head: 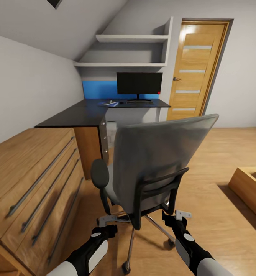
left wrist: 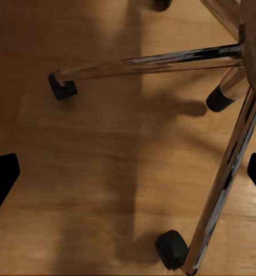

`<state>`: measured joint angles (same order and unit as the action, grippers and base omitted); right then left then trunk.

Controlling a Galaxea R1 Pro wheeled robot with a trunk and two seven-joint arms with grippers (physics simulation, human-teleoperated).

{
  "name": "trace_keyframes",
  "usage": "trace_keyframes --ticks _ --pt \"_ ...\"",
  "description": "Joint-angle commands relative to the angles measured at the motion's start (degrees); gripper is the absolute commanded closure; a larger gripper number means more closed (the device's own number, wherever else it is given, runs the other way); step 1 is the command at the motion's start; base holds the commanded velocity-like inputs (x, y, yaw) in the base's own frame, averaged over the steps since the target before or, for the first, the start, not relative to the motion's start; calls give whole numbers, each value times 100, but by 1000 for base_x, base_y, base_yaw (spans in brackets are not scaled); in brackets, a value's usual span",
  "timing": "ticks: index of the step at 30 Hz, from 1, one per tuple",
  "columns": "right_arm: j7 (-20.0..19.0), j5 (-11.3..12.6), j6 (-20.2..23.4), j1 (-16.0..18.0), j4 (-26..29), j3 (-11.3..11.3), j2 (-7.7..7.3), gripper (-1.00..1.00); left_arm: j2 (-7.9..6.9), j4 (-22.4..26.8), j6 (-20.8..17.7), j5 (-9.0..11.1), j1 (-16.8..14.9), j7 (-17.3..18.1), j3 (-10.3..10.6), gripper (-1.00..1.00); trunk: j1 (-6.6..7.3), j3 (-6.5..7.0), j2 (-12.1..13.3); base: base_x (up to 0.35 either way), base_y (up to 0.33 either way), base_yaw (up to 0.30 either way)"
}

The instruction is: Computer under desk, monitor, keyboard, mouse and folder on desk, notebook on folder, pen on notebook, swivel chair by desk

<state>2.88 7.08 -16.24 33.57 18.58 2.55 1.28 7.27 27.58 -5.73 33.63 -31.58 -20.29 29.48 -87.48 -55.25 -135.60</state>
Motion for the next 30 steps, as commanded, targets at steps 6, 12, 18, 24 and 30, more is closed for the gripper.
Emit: trace_keyframes --ticks 6,12,18,24,30 --pt "-7 39 -158 1 -12 35 4 -100 -6 20 -20 3 -6 -45 40 -100 -2 30 -2 320 0 -149" --pt "-7 32 -168 1 -13 35 4 -100 -6 20 -23 8 -6 -44 41 -100 -2 66 -2 320 -34 -155" --pt "-7 31 -168 1 -13 35 4 -100 -6 20 -24 8 -6 -45 42 -100 -2 99 -2 320 -58 -132" --pt "-7 31 -168 1 -13 35 4 -100 -6 20 -24 11 -6 -43 40 -100 -2 108 -2 320 -39 -32" --pt "-7 31 -168 1 -13 35 4 -100 -6 20 -24 12 -6 -39 40 -100 -2 108 -2 320 5 -2"
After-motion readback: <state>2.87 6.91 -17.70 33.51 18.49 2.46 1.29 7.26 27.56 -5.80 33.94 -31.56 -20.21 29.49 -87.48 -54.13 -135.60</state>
